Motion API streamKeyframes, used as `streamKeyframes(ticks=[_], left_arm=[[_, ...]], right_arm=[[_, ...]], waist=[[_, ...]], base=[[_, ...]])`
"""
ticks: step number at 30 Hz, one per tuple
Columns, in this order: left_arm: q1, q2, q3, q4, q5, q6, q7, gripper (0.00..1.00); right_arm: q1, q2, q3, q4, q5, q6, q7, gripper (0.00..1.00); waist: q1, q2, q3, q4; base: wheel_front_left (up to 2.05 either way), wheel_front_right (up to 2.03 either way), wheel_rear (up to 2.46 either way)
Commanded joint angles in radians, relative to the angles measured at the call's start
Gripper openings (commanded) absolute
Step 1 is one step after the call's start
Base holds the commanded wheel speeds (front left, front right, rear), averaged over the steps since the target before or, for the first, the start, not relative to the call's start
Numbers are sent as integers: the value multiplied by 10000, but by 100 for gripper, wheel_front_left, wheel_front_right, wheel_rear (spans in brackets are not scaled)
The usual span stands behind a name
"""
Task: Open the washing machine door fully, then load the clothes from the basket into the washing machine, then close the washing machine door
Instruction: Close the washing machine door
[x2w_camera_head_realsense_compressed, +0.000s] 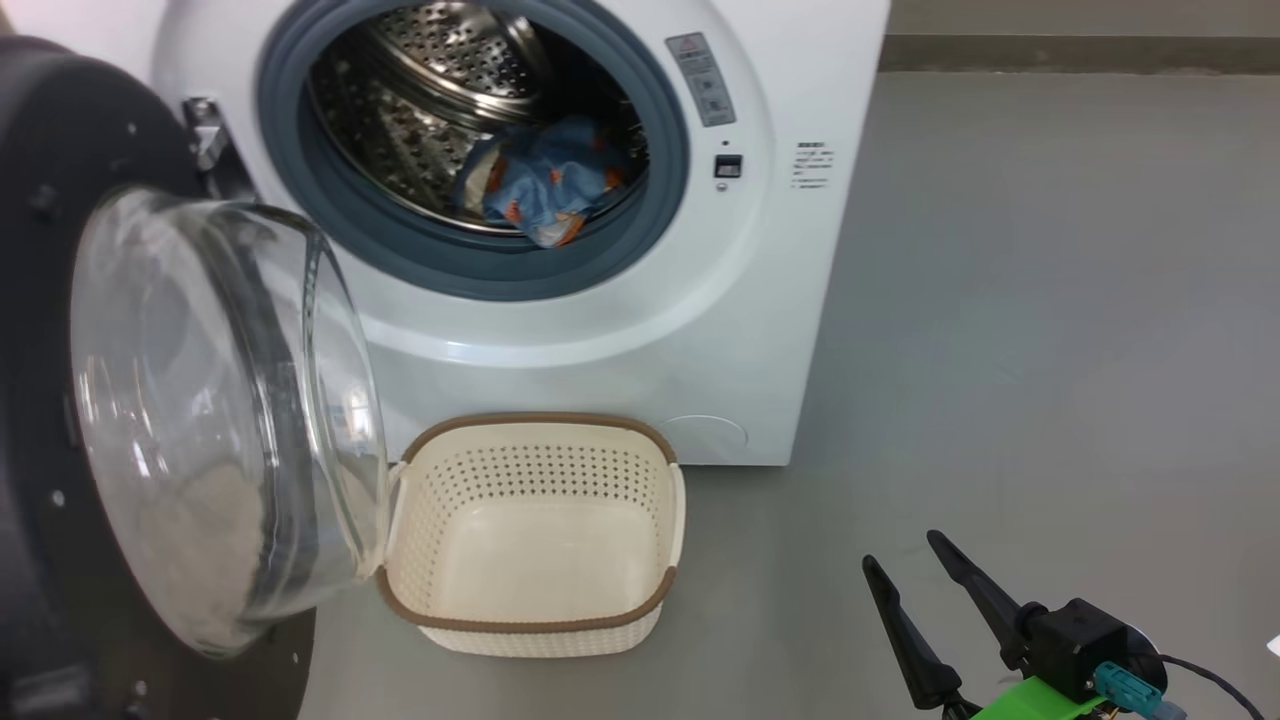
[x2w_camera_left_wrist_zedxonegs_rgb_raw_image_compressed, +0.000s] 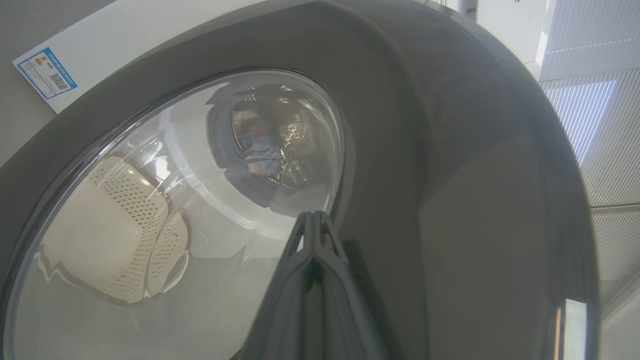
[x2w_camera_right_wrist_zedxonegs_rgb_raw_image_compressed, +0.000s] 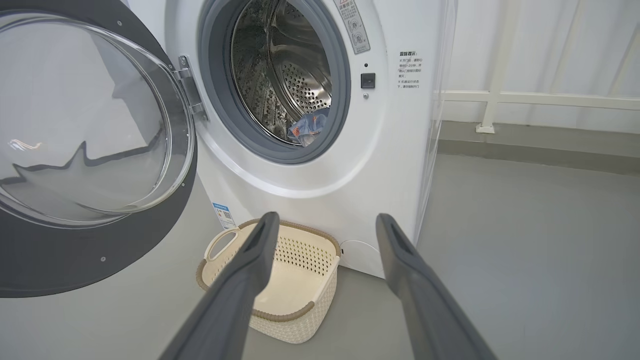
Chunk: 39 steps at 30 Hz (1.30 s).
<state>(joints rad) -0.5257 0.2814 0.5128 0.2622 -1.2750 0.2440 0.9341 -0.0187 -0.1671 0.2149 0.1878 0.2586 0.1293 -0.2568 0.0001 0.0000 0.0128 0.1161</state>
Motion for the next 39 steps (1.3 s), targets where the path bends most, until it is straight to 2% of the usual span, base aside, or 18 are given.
streamKeyframes(ticks=[1,9,15,23,29,39], left_arm=[[-137,188,-5,-342,-85,36,74,0],[-378,-424,-283,-706,-193,49,-60,0],[-541,-1187,-569,-1282,-169,162,-444,0],[-983,-1926,-1012,-1415,-130,-104,-1169,0],[-1333,-2207,-1353,-956,-322,-395,-1860,0],[-1838,-2301,-1990,65,-717,-931,-2847,0]], right_arm=[[-39,-42,190,-254,64,14,-49,100],[-22,-52,95,-280,60,14,-49,100],[-37,-45,49,-319,43,14,-49,100],[-229,-4,29,-349,40,14,-49,100],[-395,5,112,-331,64,14,-49,100],[-628,-16,179,-272,94,14,-49,100]], waist=[[-1,0,-24,-186],[-1,0,-3,-455],[-1,0,83,-507],[-1,0,311,-580],[-1,0,453,-770],[-1,0,599,-1332]], base=[[0,0,0],[0,0,0],[0,0,0],[0,0,0],[0,0,0],[0,0,0]])
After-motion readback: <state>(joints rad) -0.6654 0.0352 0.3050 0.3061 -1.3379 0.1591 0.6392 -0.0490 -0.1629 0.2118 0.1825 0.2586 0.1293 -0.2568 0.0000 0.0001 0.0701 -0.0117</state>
